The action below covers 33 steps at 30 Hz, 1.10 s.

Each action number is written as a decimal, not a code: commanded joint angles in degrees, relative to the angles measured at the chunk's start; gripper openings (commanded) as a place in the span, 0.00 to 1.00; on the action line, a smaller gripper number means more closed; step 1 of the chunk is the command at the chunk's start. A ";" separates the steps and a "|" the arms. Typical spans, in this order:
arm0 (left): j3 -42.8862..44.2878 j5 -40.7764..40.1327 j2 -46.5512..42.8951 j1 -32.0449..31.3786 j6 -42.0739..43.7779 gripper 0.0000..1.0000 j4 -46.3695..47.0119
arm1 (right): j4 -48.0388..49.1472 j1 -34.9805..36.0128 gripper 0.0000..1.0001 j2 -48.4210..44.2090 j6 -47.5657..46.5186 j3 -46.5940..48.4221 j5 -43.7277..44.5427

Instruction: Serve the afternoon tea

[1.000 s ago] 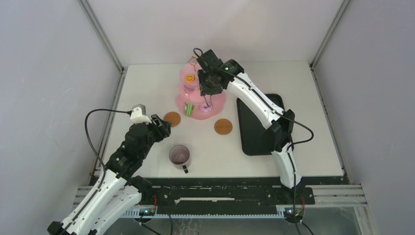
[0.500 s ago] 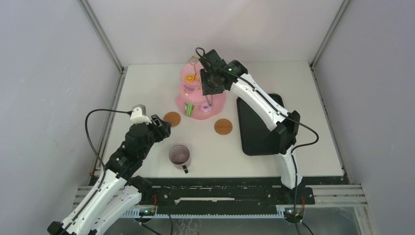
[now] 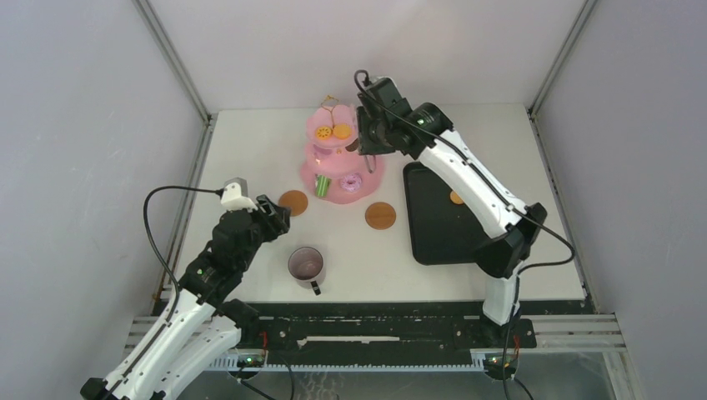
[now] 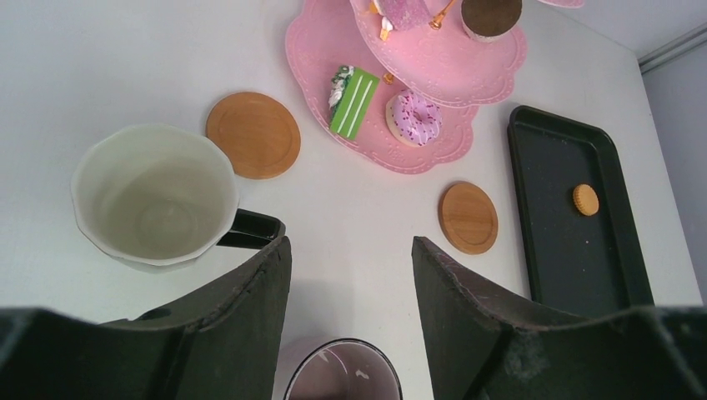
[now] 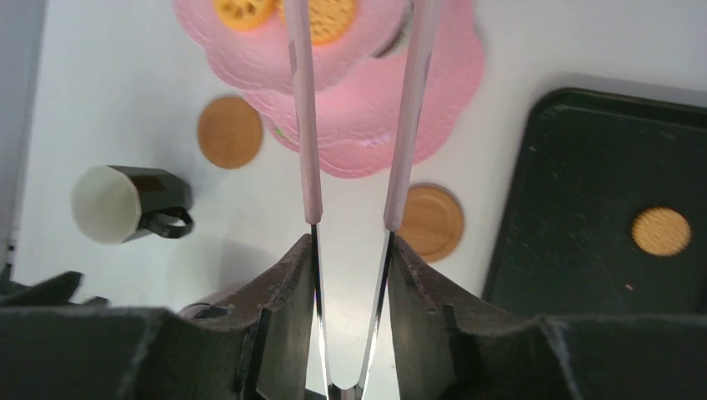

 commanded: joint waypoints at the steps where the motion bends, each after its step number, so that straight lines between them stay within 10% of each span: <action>1: 3.94 -1.36 -0.02 0.36 0.41 0.60 1.07 | -0.27 -1.24 0.42 -10.13 1.14 -9.12 5.76; 12: 2.79 0.82 -0.76 0.34 -1.98 0.60 2.60 | 2.62 -15.23 0.43 -32.68 6.61 -49.01 2.48; 33: 1.81 1.41 -1.90 0.25 -3.19 0.59 2.55 | 8.20 -22.05 0.49 -26.86 6.81 -65.03 -5.24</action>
